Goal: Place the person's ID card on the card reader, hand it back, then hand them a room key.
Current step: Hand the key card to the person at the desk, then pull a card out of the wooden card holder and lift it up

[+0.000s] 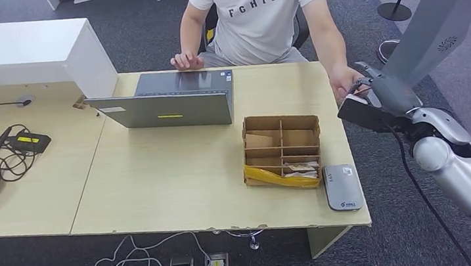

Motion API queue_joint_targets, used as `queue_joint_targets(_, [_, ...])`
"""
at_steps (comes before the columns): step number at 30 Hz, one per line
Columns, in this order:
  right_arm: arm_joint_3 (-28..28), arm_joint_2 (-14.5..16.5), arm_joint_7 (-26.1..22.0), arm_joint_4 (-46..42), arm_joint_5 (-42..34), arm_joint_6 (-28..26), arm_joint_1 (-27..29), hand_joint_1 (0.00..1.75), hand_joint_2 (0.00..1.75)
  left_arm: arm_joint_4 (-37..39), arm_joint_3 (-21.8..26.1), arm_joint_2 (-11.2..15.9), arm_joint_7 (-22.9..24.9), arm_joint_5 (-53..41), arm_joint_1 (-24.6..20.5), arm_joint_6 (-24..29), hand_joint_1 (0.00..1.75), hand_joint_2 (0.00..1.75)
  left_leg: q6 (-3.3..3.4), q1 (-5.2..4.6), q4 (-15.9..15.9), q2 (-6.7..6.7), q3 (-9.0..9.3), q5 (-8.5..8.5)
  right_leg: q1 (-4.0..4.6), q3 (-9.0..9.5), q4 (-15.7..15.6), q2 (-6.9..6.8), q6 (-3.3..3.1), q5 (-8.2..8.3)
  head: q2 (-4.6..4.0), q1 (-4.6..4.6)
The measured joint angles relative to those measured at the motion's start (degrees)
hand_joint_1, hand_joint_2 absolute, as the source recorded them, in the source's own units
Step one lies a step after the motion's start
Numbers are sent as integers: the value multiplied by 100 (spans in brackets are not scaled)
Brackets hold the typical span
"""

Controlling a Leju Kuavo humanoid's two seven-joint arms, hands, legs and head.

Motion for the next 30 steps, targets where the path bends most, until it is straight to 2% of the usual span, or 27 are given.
queue_joint_targets(4, [-122, -9, 24, -80, 151, -177, 104, 0, 175, 0, 0, -1, -2, -6, 1, -3, 0, 0, 0, 0, 0, 1, 1, 0, 0, 0, 0, 1, 0, 0, 0, 0])
queue_joint_targets(17, [-505, -232, 460, -772, 247, -161, 622, 0, 175, 0, -2, -14, -7, -64, 3, -10, 0, 0, 0, 0, 0, 1, 3, 0, 0, 0, -1, 1, 0, 0, 0, 0])
queue_joint_targets(21, [-700, -358, 789, -1121, -77, -131, 990, 0, 175, 0, 0, -19, -7, -24, 6, 4, 0, 0, 0, 0, 1, -1, 3, -1, 0, 1, -2, -2, 0, 0, 0, 1])
queue_joint_targets(30, [-1161, -905, 1607, -2425, -375, 222, 1940, 0, 175, -1, 0, -19, 1, 43, 15, 61, 0, 0, 0, 0, 1, 3, 4, -2, 0, 0, -2, 2, 0, 0, 0, 0])
